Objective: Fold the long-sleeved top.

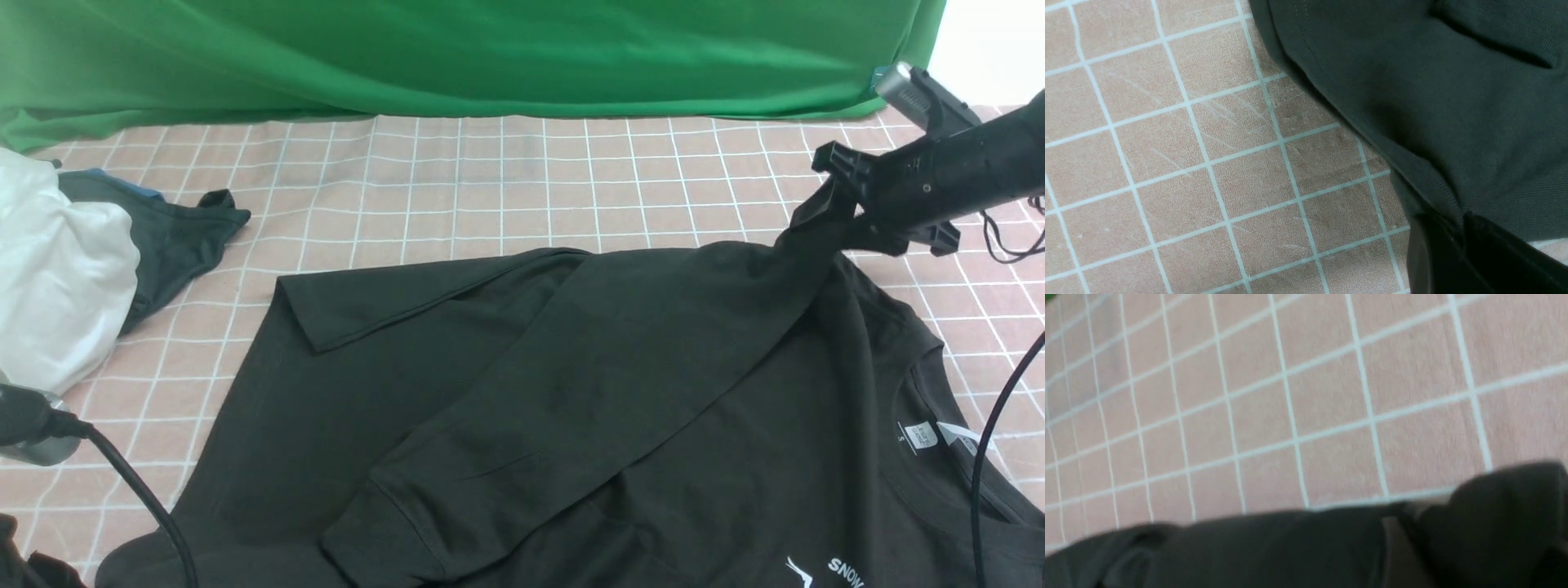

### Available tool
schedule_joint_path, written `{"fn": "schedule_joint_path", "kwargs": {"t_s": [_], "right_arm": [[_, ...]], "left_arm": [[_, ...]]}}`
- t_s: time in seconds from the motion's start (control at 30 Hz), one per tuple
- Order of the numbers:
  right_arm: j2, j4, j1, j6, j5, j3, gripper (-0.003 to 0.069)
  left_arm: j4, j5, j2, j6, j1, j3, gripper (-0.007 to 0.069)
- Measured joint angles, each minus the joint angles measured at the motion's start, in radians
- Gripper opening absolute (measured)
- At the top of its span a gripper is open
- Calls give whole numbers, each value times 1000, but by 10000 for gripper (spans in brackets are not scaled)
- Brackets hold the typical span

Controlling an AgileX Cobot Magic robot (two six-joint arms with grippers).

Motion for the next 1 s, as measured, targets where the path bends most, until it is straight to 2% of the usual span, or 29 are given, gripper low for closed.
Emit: {"fn": "schedule_joint_path", "kwargs": {"t_s": [0.17,0.23,0.3,0.6,0.83,0.93,1.0], "right_arm": [[0,5,0,-47,-73,0,162],[0,8,0,-66,-111,0,78],[0,8,0,-72,-137,0,68],[0,1,-3,-78,-280,0,67],[0,-40,-4,-137,-345,0,83],[0,-88,-4,-142,-367,0,172],[0,-136,-4,-133,-365,0,288]], "left_arm": [[0,0,0,0,0,0,50],[0,0,0,0,0,0,50],[0,0,0,0,0,0,50],[0,17,0,0,0,0,50],[0,17,0,0,0,0,50],[0,17,0,0,0,0,50],[0,17,0,0,0,0,50]]}}
